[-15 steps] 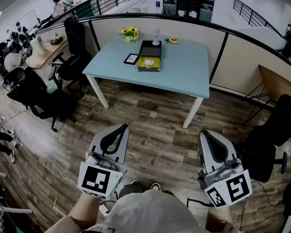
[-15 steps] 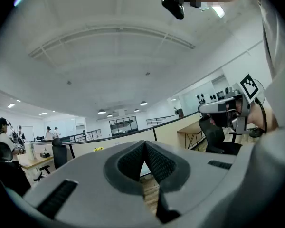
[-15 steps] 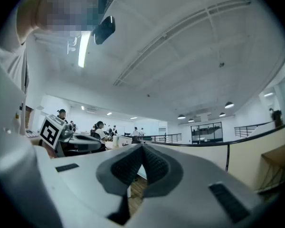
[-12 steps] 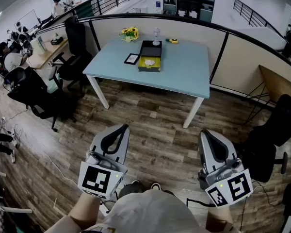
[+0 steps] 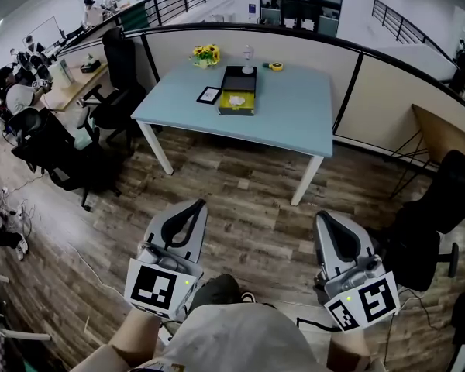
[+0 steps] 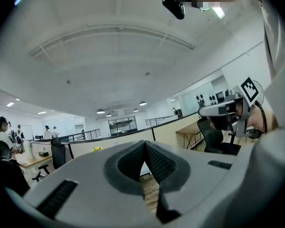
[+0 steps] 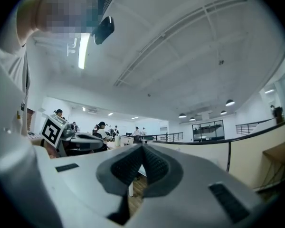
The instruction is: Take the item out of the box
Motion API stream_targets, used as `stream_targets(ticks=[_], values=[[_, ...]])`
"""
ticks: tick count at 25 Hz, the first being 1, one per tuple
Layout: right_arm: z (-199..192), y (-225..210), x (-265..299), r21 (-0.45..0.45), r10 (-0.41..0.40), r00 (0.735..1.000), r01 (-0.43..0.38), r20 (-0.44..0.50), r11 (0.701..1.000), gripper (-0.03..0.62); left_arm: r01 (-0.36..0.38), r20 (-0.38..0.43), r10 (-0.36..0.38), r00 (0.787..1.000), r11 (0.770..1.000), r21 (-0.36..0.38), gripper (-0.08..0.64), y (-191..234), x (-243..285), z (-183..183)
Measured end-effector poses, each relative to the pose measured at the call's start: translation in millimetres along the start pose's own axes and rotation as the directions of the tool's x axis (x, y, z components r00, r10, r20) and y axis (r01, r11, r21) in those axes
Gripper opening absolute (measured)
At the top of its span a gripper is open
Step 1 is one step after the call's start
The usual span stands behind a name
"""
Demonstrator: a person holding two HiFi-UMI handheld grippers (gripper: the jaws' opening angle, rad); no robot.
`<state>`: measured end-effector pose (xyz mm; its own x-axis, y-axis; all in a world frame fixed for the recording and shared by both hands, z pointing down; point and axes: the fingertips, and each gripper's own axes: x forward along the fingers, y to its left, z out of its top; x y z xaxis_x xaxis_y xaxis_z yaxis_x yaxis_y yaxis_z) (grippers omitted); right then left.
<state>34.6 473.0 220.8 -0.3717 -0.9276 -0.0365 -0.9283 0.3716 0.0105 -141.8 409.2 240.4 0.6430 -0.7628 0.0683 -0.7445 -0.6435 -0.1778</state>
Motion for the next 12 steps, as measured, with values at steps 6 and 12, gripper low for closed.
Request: stream_targets(ticks=[6,12], values=[[-5.3,-4.3,-0.1,0.026,0.007,1.0,-0.007,-0.012,1.0,0.005,-0.065,0.017,0.066,0.998,0.997,-0.032,0.315,10.7,3.6,-0.8],[-9.9,-8.3,13.9,0.027,0.011,1.0,-0.01,-0.027,1.0,0.005,-0.103,0.033,0.105,0.994,0.994,-0.037,0.393,25.4,12.8,-2.0]])
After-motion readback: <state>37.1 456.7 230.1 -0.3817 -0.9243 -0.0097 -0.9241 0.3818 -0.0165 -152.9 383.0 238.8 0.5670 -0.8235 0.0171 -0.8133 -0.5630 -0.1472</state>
